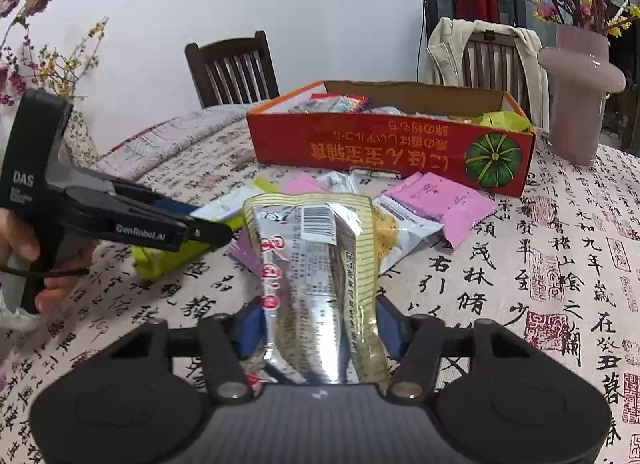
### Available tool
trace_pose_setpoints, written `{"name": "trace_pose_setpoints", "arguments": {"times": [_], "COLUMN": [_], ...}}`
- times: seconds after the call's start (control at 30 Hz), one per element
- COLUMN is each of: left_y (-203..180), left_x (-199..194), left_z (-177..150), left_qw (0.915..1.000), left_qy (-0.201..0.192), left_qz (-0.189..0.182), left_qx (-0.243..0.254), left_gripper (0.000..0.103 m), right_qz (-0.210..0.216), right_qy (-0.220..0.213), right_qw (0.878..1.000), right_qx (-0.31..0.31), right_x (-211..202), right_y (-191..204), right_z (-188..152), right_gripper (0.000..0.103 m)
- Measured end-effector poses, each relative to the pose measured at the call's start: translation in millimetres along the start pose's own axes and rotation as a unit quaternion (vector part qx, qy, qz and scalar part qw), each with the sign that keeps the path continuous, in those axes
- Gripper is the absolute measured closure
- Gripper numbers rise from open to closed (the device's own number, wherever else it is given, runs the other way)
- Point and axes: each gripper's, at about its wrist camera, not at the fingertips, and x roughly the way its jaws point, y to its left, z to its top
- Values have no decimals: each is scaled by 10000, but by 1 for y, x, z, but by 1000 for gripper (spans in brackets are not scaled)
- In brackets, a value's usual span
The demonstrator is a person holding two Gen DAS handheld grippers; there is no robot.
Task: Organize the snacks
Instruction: 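Grasp a yellow-green bar with the left gripper while the right grasps a silver packet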
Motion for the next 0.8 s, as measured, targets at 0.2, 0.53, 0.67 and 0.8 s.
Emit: {"name": "trace_pose_setpoints", "arguments": {"times": [0.2, 0.53, 0.67, 0.8], "left_y": [-5, -36, -44, -44], "left_x": [-40, -98, -105, -107], "left_z": [-22, -34, -32, -26], "left_qw": [9975, 9950, 9947, 9943], "left_qy": [-190, -556, -641, -703], "left_qz": [91, 7, 3, -5], "left_qx": [-669, -830, -801, -801], "left_gripper": [68, 67, 67, 67], "right_qz": [-204, -470, -466, -504], "right_qy": [-42, -602, -710, -746], "right_qw": [9998, 9969, 9962, 9958], "right_qx": [-6, 173, 170, 162], "right_x": [-19, -78, -89, -93], "right_y": [-2, -16, -18, -19], "right_z": [-11, -25, -28, -30], "right_gripper": [63, 64, 64, 64]}}
